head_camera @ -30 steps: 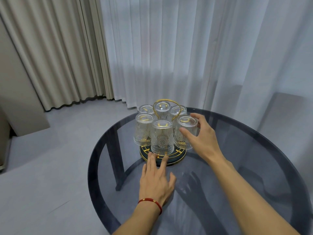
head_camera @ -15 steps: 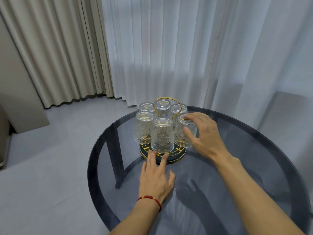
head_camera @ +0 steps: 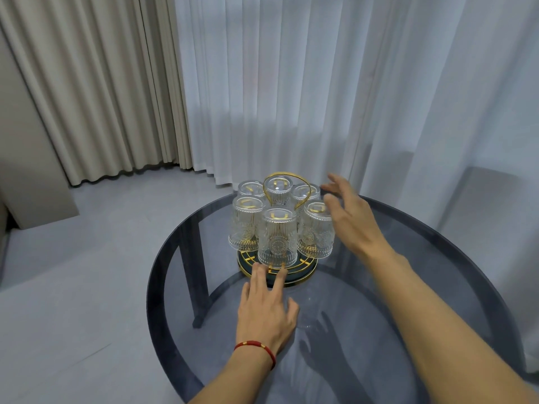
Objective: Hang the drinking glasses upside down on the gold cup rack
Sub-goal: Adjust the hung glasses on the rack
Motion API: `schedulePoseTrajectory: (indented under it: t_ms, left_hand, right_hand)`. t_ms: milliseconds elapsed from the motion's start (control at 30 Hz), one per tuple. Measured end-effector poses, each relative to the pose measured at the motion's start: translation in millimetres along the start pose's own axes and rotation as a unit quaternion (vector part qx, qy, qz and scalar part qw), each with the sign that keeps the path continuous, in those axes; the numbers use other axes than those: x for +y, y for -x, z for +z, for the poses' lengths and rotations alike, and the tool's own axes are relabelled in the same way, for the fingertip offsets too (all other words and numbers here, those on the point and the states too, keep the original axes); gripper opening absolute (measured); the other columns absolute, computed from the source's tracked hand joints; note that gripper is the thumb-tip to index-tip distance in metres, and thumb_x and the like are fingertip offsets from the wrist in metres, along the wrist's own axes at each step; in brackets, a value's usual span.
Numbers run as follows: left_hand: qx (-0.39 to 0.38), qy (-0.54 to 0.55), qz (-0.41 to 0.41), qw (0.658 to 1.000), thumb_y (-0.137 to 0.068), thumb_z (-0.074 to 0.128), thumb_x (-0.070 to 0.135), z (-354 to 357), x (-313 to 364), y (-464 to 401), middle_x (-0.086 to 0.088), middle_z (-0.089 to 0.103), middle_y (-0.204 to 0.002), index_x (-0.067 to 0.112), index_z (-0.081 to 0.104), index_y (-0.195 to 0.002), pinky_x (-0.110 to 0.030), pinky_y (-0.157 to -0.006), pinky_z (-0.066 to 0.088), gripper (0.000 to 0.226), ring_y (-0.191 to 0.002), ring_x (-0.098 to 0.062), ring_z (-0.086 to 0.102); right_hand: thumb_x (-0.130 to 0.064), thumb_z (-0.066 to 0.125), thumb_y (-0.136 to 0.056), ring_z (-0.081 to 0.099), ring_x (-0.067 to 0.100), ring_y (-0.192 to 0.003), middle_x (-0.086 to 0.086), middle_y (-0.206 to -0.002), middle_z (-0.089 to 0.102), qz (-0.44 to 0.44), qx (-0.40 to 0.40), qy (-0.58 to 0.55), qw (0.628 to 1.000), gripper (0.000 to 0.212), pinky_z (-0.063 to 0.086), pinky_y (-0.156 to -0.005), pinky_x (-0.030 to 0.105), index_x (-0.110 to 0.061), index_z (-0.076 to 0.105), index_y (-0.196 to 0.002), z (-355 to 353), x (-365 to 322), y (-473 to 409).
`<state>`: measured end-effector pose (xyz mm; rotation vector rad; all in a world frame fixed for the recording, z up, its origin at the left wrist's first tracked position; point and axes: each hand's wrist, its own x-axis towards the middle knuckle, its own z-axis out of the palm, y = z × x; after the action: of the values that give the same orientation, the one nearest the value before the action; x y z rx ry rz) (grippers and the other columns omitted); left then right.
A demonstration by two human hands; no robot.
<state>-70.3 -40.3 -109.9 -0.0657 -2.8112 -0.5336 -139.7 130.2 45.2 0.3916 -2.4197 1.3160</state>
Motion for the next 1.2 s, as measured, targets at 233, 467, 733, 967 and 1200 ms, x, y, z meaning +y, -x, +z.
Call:
schedulePoseTrajectory:
  t_ms: [233,467,733,967,1200]
  left_hand:
    - [0.001,0.005,0.002,1.0,-0.094,0.041,0.046,-2,1,2,-0.012,0.016,-0.162,0.033,0.026,-0.151,-0.047,-0.12,0.027,0.061,-0.151,-0.032,0.015]
    - [-0.002,0.01,0.0,1.0,-0.094,0.042,0.045,-2,1,2,-0.012,0.016,-0.163,0.033,0.026,-0.152,-0.047,-0.121,0.027,0.061,-0.151,-0.032,0.015]
    - [0.003,0.009,-0.003,1.0,-0.094,0.044,0.044,-3,2,2,-0.013,0.019,-0.16,0.031,0.029,-0.151,-0.048,-0.118,0.032,0.06,-0.148,-0.033,0.023]
    - [0.006,0.009,-0.002,1.0,-0.094,0.044,0.044,-4,2,3,-0.012,0.02,-0.16,0.032,0.029,-0.15,-0.048,-0.118,0.033,0.06,-0.148,-0.033,0.024]
    - [0.023,0.012,-0.002,1.0,-0.092,0.047,0.042,-4,3,4,-0.013,0.026,-0.155,0.03,0.035,-0.148,-0.046,-0.115,0.035,0.059,-0.145,-0.034,0.029]
  right_hand:
    - [-0.069,0.026,-0.093,0.028,0.033,-0.153,-0.001,-0.152,0.057,0.107,-0.149,-0.029,0.983,0.085,0.019,-0.114,0.052,-0.027,0.005,-0.165,-2,-1,-65]
    - [-0.08,0.01,-0.093,0.04,0.024,-0.146,-0.008,-0.141,0.062,0.104,-0.189,-0.003,0.976,0.088,0.02,-0.12,0.05,-0.026,0.05,-0.15,2,12,-77]
    - [-0.084,0.006,-0.09,0.044,0.03,-0.143,0.002,-0.155,0.053,0.072,-0.166,0.115,0.977,0.088,0.02,-0.123,0.055,-0.038,0.067,-0.132,-8,21,-79]
    - [-0.073,0.002,-0.098,0.041,0.031,-0.146,0.003,-0.159,0.049,0.033,-0.17,0.224,0.959,0.08,0.014,-0.123,0.061,-0.039,0.061,-0.14,-11,18,-79]
    - [-0.071,0.003,-0.099,0.04,0.027,-0.147,0.0,-0.16,0.046,0.03,-0.176,0.236,0.955,0.077,0.015,-0.122,0.061,-0.04,0.061,-0.14,-15,19,-81]
